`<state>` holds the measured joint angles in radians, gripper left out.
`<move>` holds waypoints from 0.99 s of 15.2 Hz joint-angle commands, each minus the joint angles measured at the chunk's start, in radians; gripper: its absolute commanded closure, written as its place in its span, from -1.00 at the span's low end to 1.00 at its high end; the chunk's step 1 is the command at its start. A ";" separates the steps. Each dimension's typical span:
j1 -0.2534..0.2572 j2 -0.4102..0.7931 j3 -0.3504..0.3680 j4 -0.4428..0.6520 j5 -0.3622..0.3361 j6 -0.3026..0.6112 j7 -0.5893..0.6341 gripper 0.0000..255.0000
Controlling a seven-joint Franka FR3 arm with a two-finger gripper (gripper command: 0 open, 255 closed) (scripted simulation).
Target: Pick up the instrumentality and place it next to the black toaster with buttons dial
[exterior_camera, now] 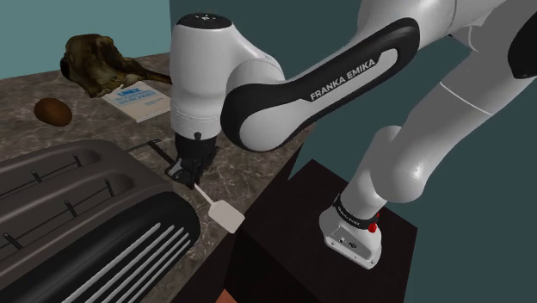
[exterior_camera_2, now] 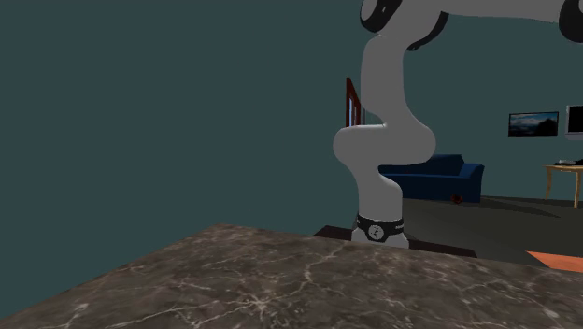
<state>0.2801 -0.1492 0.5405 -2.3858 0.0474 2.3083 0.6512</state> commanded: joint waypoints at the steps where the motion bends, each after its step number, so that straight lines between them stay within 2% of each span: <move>1: -0.003 0.020 0.004 -0.011 -0.012 0.029 0.009 1.00; 4: -0.006 0.046 0.009 -0.026 -0.030 0.066 0.024 1.00; 11: -0.005 0.046 0.008 -0.025 -0.030 0.066 0.024 1.00; 12: -0.005 0.046 0.008 -0.025 -0.030 0.066 0.024 -1.00; 15: -0.005 0.046 0.008 -0.025 -0.030 0.066 0.024 -1.00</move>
<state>0.2744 -0.1033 0.5487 -2.4117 0.0174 2.3742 0.6749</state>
